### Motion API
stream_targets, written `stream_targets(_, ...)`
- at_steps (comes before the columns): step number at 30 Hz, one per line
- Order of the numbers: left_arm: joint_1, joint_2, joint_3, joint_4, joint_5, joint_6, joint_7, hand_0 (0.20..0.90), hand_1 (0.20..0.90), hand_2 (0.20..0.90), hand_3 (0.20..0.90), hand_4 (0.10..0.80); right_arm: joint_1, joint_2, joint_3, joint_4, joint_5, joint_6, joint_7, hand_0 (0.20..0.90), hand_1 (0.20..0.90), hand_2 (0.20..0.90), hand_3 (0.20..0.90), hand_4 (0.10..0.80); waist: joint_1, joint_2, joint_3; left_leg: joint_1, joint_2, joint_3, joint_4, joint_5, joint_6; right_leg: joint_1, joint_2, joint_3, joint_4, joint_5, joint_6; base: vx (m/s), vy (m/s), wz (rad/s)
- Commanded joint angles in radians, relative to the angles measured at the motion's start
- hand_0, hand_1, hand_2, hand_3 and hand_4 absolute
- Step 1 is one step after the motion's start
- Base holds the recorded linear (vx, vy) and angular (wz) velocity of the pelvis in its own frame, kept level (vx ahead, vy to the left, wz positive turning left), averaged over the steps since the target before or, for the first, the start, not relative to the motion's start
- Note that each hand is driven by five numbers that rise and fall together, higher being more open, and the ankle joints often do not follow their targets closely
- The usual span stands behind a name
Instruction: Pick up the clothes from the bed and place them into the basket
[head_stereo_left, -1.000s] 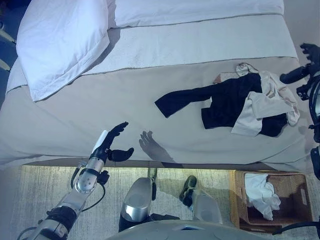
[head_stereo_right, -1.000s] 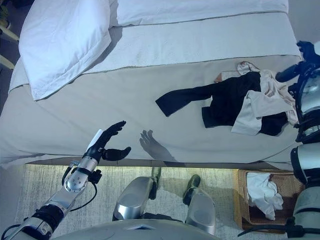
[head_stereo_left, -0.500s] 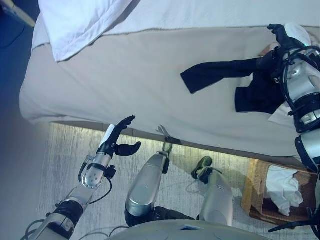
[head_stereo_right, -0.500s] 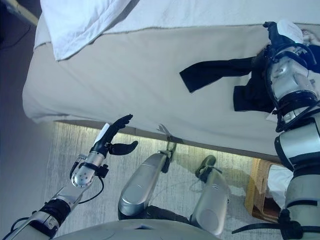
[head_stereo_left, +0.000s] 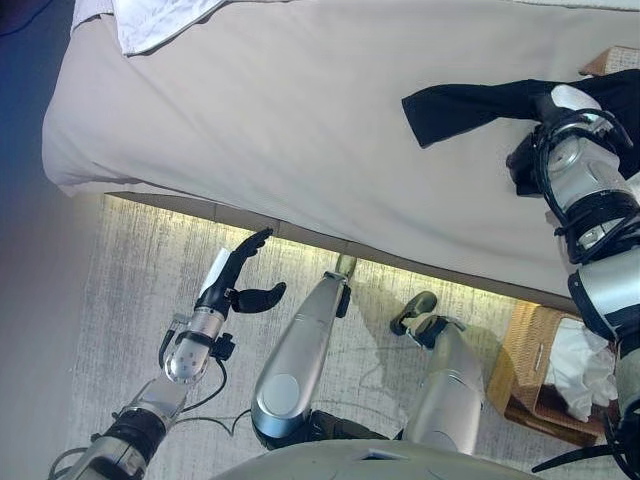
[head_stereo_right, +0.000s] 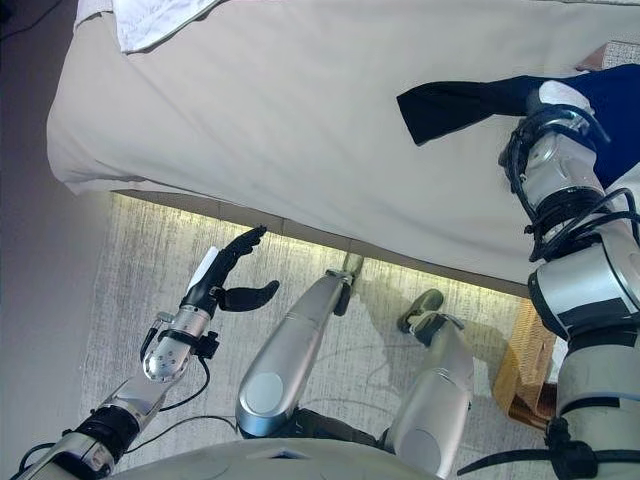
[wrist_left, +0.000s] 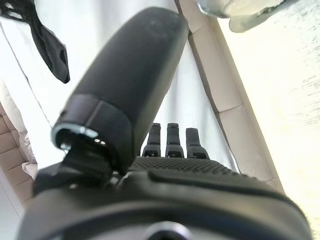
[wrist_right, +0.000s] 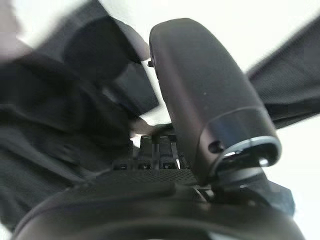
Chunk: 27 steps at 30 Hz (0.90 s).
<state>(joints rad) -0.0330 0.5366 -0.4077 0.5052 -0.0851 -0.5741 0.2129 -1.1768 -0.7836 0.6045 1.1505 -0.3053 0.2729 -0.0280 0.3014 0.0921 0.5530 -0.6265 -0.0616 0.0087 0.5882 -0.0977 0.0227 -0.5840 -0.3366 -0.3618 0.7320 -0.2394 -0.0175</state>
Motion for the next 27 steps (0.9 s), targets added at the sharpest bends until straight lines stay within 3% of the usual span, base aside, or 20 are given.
stream_targets(1, 0.033, 0.048, 0.030, -0.126, -0.039, -0.090, 0.052, 0.900, 0.900, 0.900, 0.900, 0.800, -0.077, -0.127, 0.049, 0.003, -0.037, 0.017, -0.047, 0.900, 0.900, 0.900, 0.900, 0.800, 0.008, 0.031, -0.033, 0.019, 0.042, 0.016, -0.005, -0.051, 0.000, 0.025, 0.052, -0.014, 0.052, -0.014, -0.011, 0.004, -0.048, -0.05)
stream_targets(8, 0.039, 0.070, 0.025, -0.177, -0.048, -0.097, 0.070, 0.900, 0.900, 0.900, 0.900, 0.800, -0.076, -0.174, 0.041, 0.043, -0.078, 0.010, -0.052, 0.900, 0.900, 0.900, 0.900, 0.800, -0.003, 0.040, -0.033, -0.032, 0.047, 0.024, 0.016, -0.052, 0.001, -0.036, 0.060, -0.002, 0.077, -0.014, -0.012, 0.000, -0.018, -0.03)
stream_targets(20, 0.062, 0.076, 0.035, -0.192, -0.059, -0.110, 0.074, 0.900, 0.900, 0.900, 0.900, 0.800, -0.084, -0.227, 0.158, 0.072, -0.371, 0.045, 0.026, 0.900, 0.900, 0.900, 0.900, 0.800, -0.016, 0.041, -0.033, -0.056, 0.065, 0.037, -0.003, -0.035, -0.002, -0.075, 0.067, 0.002, 0.063, 0.004, -0.007, -0.014, -0.008, -0.03)
stream_targets(21, 0.063, 0.077, 0.036, -0.192, -0.059, -0.111, 0.073, 0.900, 0.900, 0.900, 0.900, 0.800, -0.084, -0.228, 0.159, 0.073, -0.373, 0.045, 0.028, 0.775, 0.775, 0.775, 0.755, 0.655, -0.016, 0.041, -0.033, -0.054, 0.065, 0.038, -0.006, -0.035, -0.002, -0.073, 0.067, 0.002, 0.060, 0.005, -0.006, -0.012, -0.011, -0.05)
stream_targets(23, 0.063, 0.082, 0.038, -0.196, -0.060, -0.113, 0.073, 0.900, 0.900, 0.900, 0.900, 0.800, -0.082, -0.236, 0.164, 0.067, -0.375, 0.043, 0.031, 0.300, 0.300, 0.300, 0.200, 0.100, -0.019, 0.038, -0.033, -0.046, 0.068, 0.039, -0.015, -0.033, -0.003, -0.067, 0.069, 0.002, 0.049, 0.007, -0.004, -0.010, -0.011, -0.05)
stream_targets(27, 0.061, 0.093, 0.044, -0.209, -0.071, -0.099, 0.064, 0.900, 0.900, 0.900, 0.900, 0.800, -0.086, -0.249, 0.164, 0.063, -0.375, 0.026, 0.006, 0.300, 0.300, 0.300, 0.200, 0.100, -0.025, 0.036, -0.033, -0.040, 0.071, 0.043, -0.012, -0.035, -0.004, -0.063, 0.068, 0.007, 0.047, 0.013, 0.000, -0.003, -0.003, -0.01)
